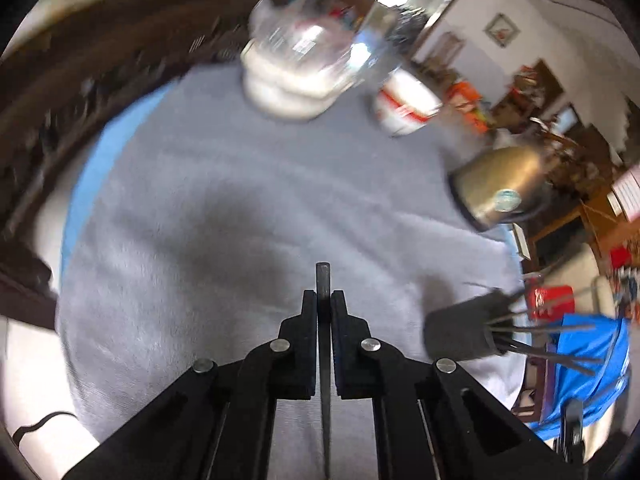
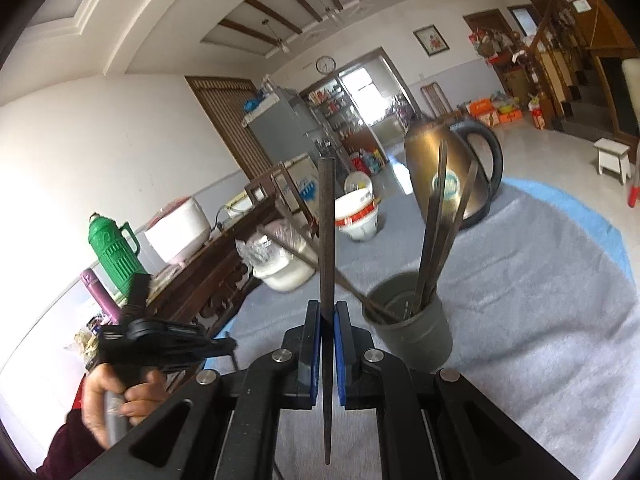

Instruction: Organize utensils

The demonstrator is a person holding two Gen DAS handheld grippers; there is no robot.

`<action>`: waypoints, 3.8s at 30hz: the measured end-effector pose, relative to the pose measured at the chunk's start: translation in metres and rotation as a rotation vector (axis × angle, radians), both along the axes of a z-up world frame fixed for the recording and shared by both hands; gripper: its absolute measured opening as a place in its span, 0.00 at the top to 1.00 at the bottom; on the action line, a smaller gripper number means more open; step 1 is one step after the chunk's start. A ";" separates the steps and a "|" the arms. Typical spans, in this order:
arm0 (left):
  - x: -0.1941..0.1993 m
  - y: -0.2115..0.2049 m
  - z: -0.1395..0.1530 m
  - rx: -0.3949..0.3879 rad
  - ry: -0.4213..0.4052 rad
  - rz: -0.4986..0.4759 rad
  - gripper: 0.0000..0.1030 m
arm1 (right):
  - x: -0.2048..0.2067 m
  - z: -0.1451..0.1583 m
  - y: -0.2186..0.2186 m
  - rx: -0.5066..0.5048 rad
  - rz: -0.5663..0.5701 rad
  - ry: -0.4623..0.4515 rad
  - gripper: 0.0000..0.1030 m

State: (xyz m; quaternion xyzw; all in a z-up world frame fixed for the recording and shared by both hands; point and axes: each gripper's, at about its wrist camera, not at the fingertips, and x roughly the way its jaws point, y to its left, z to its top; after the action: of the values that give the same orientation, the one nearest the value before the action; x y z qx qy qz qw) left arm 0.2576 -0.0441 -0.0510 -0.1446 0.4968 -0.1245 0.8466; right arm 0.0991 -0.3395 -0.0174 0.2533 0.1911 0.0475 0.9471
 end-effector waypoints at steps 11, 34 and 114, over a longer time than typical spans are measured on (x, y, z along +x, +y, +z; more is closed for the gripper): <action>-0.039 -0.054 0.117 0.005 -0.299 -0.146 0.94 | -0.002 0.058 -0.034 -0.099 -0.164 -0.180 0.93; -0.010 -0.182 0.107 0.065 -0.583 -0.177 0.93 | 0.056 0.017 -0.038 -0.235 -0.207 -0.079 0.93; -0.213 0.006 0.107 0.479 -0.662 -0.017 0.02 | -0.120 0.056 0.078 -0.291 -0.278 0.164 0.27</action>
State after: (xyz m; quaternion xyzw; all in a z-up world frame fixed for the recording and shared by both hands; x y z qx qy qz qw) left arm 0.0444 -0.0380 0.0560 0.1085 0.2135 -0.0519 0.9695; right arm -0.0204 -0.2613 0.0388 0.1408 0.2356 -0.1323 0.9525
